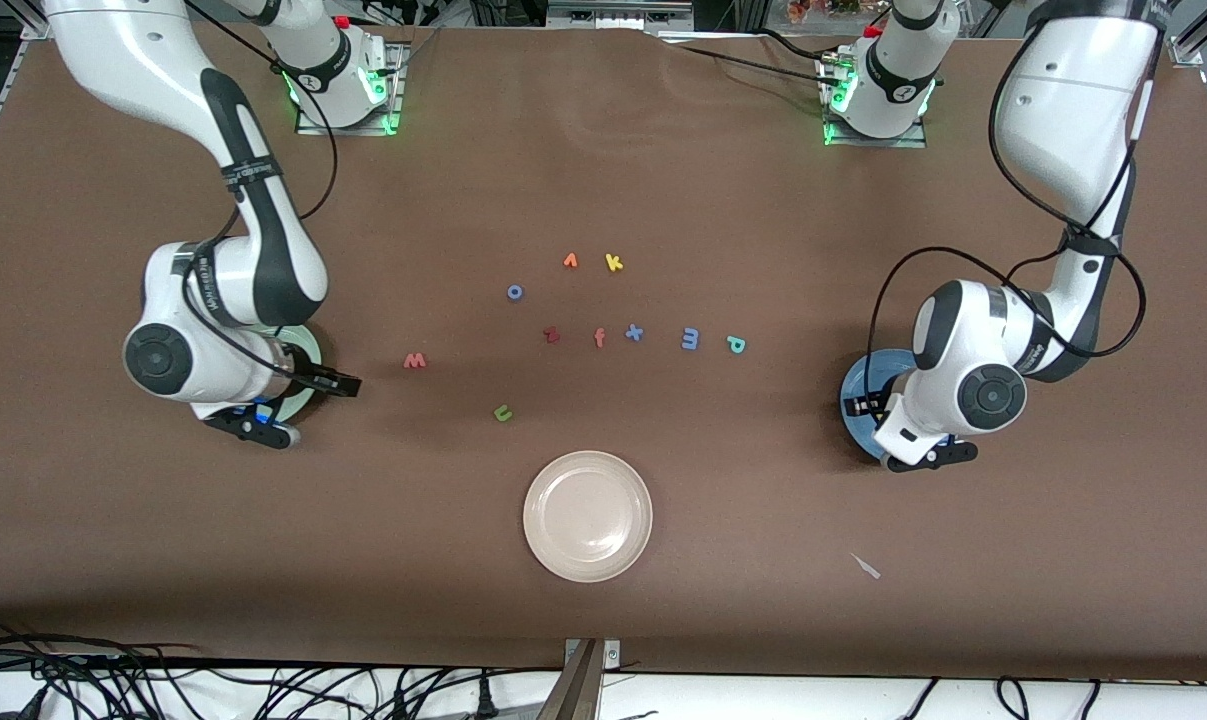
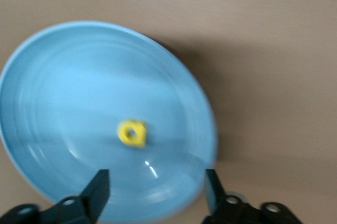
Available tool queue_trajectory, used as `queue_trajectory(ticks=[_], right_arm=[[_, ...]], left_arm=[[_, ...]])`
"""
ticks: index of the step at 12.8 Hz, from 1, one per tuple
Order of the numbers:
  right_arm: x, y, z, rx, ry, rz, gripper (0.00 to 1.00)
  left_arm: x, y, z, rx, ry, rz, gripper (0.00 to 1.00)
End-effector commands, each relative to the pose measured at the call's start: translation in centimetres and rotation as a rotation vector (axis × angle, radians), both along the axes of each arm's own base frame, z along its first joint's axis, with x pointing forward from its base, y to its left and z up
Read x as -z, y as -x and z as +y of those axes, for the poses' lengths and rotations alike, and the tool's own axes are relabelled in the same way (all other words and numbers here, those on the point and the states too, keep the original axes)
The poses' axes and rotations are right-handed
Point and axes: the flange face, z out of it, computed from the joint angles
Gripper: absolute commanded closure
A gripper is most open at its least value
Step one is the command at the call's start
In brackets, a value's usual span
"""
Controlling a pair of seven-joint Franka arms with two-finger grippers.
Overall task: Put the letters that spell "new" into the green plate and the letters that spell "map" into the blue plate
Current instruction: 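Reach the right gripper to green n while the left gripper reaches teal p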
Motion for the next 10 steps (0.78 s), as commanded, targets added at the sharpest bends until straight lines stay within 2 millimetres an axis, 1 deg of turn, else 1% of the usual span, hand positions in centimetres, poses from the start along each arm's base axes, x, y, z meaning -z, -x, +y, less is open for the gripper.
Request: queue_trajectory(ticks=[1,3,4,6,7,9,10], right_arm=[[0.7,-0.5,6.7,0.146,0.037,-0.029,0.00],[1.8,-0.3,10.4,0.258,0.048,-0.093,0.00],[2.6,0.1,12.5,0.280,0.044,-0.119,0.00],[4.5,0.3,15.0,0.404,0.051,-0.157,0.00],[5.2,0.2,16.2,0.455,0.046,-0.176,0.00],[6.1,0.3,18.4,0.534,0.050,-0.189,0.00],[6.4,0.0,18.9,0.559,0.047,-0.195,0.00]], left_arm=[[-4.1,2.1,-5.8,-0.037,0.000,-0.007,0.00],[-3.7,3.3,-10.4,-0.166,-0.010,-0.005,0.00],[-2.9,3.8,-11.6,-0.228,-0.022,0.001,0.00],[-1.3,4.7,-13.9,-0.366,-0.036,-0.024,0.00],[-0.4,5.7,-15.6,-0.418,-0.033,-0.047,0.00],[1.9,7.3,-16.1,-0.527,-0.038,-0.066,0.00],[2.6,8.3,-16.5,-0.549,-0.050,-0.057,0.00]])
